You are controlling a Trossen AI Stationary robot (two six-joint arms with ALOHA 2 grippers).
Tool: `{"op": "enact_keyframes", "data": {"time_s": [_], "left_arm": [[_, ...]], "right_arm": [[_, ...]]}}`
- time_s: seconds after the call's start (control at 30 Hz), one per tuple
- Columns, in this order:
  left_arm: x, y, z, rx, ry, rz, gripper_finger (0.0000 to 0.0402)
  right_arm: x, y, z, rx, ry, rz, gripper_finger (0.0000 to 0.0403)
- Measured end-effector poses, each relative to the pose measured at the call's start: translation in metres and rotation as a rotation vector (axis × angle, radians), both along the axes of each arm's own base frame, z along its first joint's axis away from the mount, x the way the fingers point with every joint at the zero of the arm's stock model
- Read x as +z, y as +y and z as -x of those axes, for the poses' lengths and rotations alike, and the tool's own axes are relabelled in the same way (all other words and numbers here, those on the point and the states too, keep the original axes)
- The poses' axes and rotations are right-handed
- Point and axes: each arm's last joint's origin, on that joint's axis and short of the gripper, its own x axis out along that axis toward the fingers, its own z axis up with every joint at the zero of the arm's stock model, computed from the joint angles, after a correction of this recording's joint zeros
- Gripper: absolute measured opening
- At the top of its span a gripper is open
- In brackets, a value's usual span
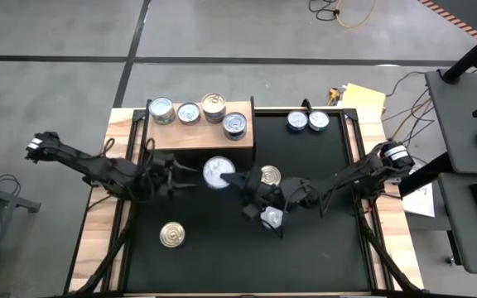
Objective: Stack canned seafood by type on shelf
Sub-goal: Put the green/blue tuna can on the shelf
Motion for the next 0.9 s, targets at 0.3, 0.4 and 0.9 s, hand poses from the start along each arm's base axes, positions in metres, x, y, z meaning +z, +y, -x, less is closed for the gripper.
{"op": "enact_keyframes", "data": {"time_s": [0.3, 0.4, 0.9], "left_arm": [[0.049, 0.015, 0.034, 0.052, 0.309, -0.326, 0.0269], [0.052, 0.019, 0.038, 0.119, 0.393, -0.384, 0.0260], [0.053, 0.027, 0.052, 0.199, 0.502, -0.468, 0.0240]], "right_arm": [[0.017, -0.042, -0.012, -0.026, -0.039, -0.301, 0.0129], [0.029, -0.061, -0.019, -0.013, 0.000, -0.502, 0.0129], [0.012, -0.109, -0.066, -0.163, 0.207, -0.764, 0.0129]]}}
